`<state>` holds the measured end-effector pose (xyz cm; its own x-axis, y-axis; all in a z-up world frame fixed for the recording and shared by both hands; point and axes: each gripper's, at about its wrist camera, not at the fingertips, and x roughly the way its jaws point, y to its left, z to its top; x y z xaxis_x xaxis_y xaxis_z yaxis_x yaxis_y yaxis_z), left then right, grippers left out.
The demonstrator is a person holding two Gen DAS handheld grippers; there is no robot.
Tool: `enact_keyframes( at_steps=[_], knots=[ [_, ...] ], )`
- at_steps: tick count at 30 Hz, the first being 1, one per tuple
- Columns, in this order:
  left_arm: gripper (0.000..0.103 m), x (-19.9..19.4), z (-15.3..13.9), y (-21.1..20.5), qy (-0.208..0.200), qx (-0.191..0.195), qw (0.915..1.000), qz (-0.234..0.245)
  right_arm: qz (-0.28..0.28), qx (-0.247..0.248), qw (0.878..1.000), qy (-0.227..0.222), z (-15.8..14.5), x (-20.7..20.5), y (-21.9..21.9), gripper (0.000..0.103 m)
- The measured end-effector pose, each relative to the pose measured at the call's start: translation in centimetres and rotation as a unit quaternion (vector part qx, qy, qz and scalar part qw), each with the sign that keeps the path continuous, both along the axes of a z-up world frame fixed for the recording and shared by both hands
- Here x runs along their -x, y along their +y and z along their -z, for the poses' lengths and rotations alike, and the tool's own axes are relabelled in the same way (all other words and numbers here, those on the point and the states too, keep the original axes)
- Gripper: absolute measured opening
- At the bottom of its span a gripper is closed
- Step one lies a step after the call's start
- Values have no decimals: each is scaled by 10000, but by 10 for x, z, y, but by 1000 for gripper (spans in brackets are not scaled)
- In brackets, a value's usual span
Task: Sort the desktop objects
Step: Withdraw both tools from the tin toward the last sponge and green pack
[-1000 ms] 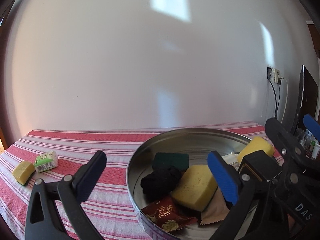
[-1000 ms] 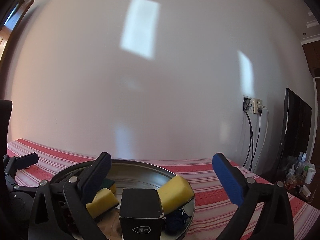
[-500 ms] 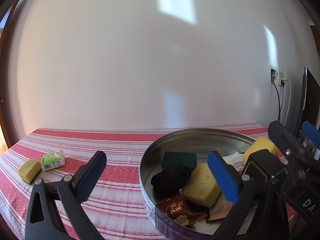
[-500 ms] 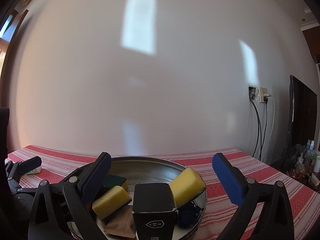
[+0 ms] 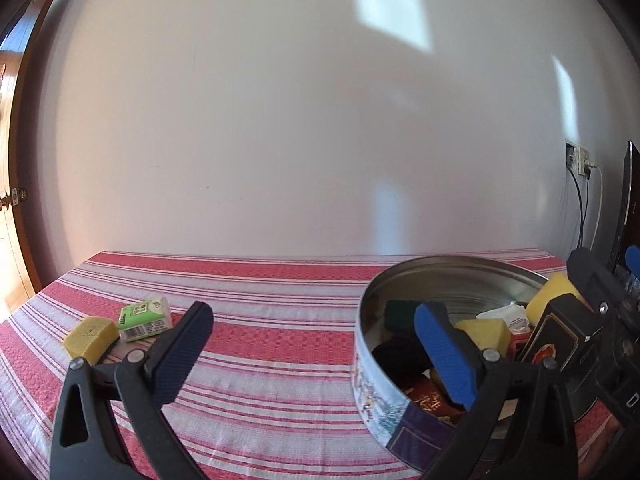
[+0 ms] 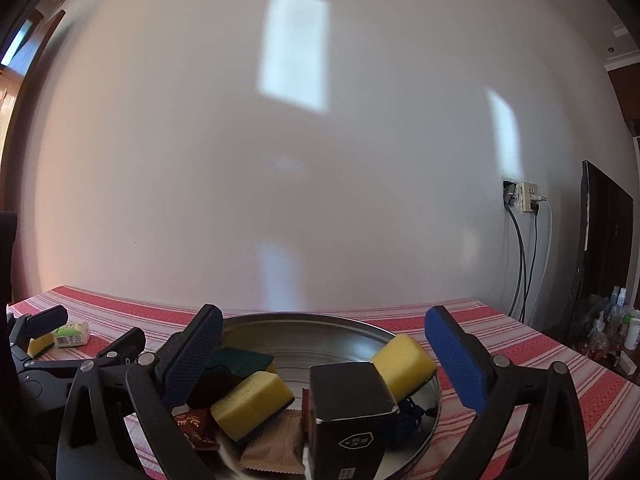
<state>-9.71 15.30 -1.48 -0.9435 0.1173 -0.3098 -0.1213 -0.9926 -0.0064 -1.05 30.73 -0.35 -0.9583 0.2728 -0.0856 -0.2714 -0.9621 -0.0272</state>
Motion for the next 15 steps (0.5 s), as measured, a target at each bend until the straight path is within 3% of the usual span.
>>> enact_keyframes(
  at_steps=[15],
  knots=[
    [102, 12, 3, -89, -57, -14, 9973, -731, -676, -165, 9973, -230, 2, 29, -80, 102]
  ],
)
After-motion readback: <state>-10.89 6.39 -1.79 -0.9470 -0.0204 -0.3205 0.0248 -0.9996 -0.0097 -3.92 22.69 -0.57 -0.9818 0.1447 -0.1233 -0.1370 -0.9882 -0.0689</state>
